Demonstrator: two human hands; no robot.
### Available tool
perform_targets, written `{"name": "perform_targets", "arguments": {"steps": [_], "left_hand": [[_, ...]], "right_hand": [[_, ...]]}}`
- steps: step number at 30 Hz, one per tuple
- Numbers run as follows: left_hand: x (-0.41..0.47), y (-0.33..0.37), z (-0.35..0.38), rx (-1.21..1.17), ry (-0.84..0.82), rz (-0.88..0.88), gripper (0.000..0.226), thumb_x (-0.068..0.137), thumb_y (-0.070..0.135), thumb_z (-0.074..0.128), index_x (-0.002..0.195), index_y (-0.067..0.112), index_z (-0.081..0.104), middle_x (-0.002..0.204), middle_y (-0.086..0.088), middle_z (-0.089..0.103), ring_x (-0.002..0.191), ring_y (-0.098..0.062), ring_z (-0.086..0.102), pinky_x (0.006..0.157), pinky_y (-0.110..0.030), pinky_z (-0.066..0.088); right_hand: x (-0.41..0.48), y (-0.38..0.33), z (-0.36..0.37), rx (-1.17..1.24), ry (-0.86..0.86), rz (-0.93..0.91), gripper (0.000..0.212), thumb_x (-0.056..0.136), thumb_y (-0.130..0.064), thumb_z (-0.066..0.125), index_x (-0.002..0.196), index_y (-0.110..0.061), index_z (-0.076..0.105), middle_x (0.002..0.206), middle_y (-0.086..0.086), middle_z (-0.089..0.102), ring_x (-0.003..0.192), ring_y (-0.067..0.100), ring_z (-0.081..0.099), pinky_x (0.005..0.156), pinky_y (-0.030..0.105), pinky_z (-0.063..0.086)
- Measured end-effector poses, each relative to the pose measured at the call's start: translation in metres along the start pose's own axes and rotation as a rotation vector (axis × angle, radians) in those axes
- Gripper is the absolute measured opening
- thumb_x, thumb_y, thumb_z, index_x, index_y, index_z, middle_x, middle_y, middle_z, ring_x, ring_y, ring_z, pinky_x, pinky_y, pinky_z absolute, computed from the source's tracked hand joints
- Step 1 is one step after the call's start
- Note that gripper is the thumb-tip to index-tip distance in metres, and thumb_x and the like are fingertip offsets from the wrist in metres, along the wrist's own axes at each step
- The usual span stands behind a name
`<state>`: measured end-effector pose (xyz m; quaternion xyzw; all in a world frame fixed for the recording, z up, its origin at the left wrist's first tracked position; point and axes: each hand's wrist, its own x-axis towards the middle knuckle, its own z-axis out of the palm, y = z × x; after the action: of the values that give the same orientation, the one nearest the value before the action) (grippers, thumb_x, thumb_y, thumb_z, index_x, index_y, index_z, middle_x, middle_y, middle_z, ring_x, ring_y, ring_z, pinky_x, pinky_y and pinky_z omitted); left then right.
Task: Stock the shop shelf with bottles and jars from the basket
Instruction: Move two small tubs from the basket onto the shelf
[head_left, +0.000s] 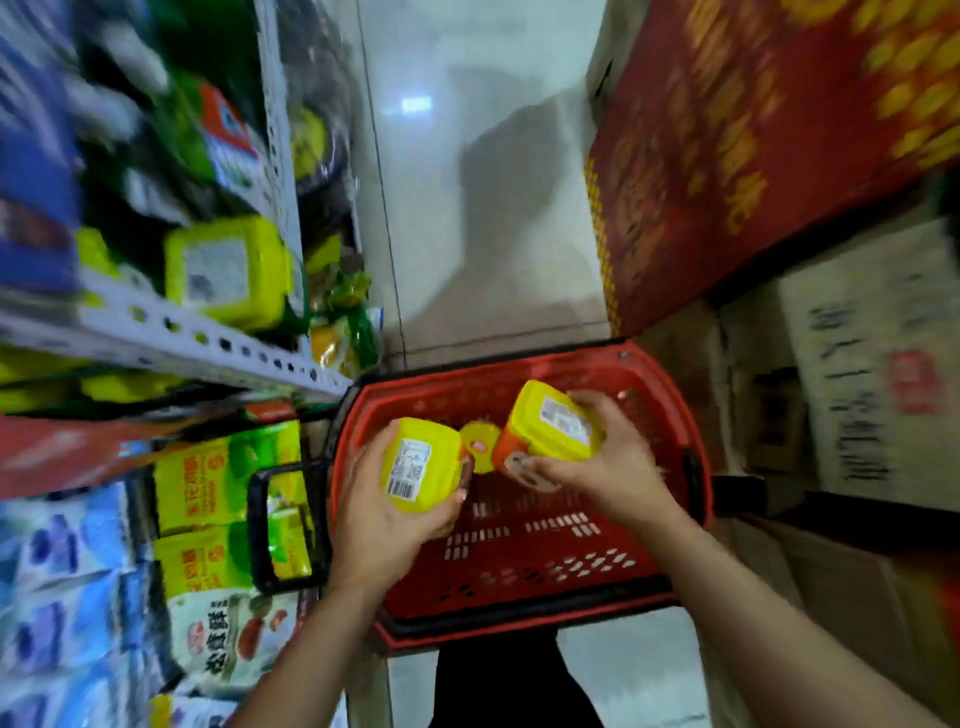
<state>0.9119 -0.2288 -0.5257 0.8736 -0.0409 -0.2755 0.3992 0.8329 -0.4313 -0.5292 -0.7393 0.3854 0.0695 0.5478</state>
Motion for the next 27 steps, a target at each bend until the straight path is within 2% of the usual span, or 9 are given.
{"name": "perform_targets", "arguments": {"steps": [2,4,7,9,12,15,21,24,27], "left_hand": [[-0.006,0.052,-0.032,-0.011,-0.093,0.069,0.089,0.040,0.054,0.074,0.122,0.032,0.047,0.107,0.018,0.053,0.103,-0.010,0.055,0.078,-0.006,0.039],[-0.009,0.098,-0.060,0.010,-0.179,0.197,0.090,0.040,0.060,0.068,0.123,0.031,0.050,0.115,0.012,0.055,0.108,-0.006,0.054,0.087,-0.013,0.040],[-0.032,0.175,-0.107,0.000,-0.276,0.312,0.092,0.040,0.060,0.068,0.124,0.028,0.051,0.114,0.023,0.052,0.099,0.021,0.049,0.085,0.003,0.035],[-0.047,0.219,-0.126,-0.039,-0.341,0.364,0.094,0.038,0.057,0.073,0.124,0.027,0.051,0.113,0.023,0.054,0.090,0.030,0.048,0.084,0.004,0.037],[-0.077,0.277,-0.139,-0.077,-0.508,0.436,0.086,0.042,0.041,0.082,0.121,0.022,0.054,0.110,0.013,0.060,0.082,0.023,0.053,0.082,0.000,0.041],[-0.114,0.330,-0.136,-0.042,-0.661,0.592,0.069,0.042,0.038,0.078,0.107,0.032,0.055,0.094,0.028,0.063,0.077,0.019,0.055,0.073,0.001,0.041],[-0.179,0.397,-0.103,0.126,-0.892,0.944,0.066,0.043,0.049,0.074,0.106,0.039,0.055,0.113,0.011,0.061,0.090,0.020,0.055,0.082,-0.002,0.040],[-0.225,0.418,-0.072,0.255,-1.011,1.092,0.068,0.042,0.056,0.069,0.107,0.046,0.052,0.114,0.015,0.059,0.097,0.015,0.054,0.082,0.003,0.035],[-0.294,0.428,-0.026,0.340,-1.195,1.219,0.077,0.044,0.053,0.070,0.116,0.034,0.053,0.117,0.011,0.060,0.097,0.013,0.056,0.081,0.000,0.038]], "right_hand": [[-0.025,-0.041,-0.038,0.022,0.007,-0.011,0.064,0.056,-0.009,0.086,0.107,-0.022,0.050,0.087,-0.014,0.057,0.076,-0.005,0.057,0.063,-0.002,0.040],[-0.050,-0.079,-0.074,0.048,0.004,-0.019,0.063,0.057,-0.010,0.086,0.109,-0.020,0.052,0.088,-0.013,0.057,0.072,-0.011,0.057,0.060,-0.001,0.040],[-0.113,-0.139,-0.129,0.052,0.056,-0.035,0.061,0.056,-0.008,0.085,0.107,-0.020,0.054,0.086,-0.013,0.058,0.067,-0.015,0.056,0.060,0.001,0.041],[-0.152,-0.172,-0.159,0.055,0.114,-0.069,0.058,0.057,-0.002,0.084,0.103,-0.019,0.054,0.083,-0.017,0.055,0.061,-0.022,0.053,0.058,-0.001,0.040],[-0.216,-0.202,-0.198,0.092,0.221,-0.068,0.057,0.059,0.001,0.082,0.107,-0.016,0.055,0.084,-0.015,0.056,0.063,-0.014,0.056,0.057,-0.001,0.041],[-0.282,-0.217,-0.230,0.144,0.325,-0.055,0.060,0.060,0.000,0.081,0.110,-0.016,0.053,0.092,-0.005,0.059,0.064,-0.010,0.058,0.057,0.002,0.043],[-0.423,-0.194,-0.243,0.217,0.742,-0.046,0.060,0.061,0.001,0.081,0.103,-0.023,0.046,0.090,-0.016,0.052,0.067,-0.023,0.053,0.059,-0.002,0.038],[-0.491,-0.168,-0.238,0.254,0.894,0.020,0.068,0.043,-0.031,0.086,0.100,-0.026,0.049,0.090,-0.011,0.058,0.069,-0.025,0.053,0.063,-0.002,0.038],[-0.568,-0.130,-0.228,0.302,1.095,0.090,0.087,0.020,-0.052,0.079,0.099,-0.028,0.052,0.091,-0.005,0.063,0.071,-0.018,0.056,0.064,0.002,0.041]]}}
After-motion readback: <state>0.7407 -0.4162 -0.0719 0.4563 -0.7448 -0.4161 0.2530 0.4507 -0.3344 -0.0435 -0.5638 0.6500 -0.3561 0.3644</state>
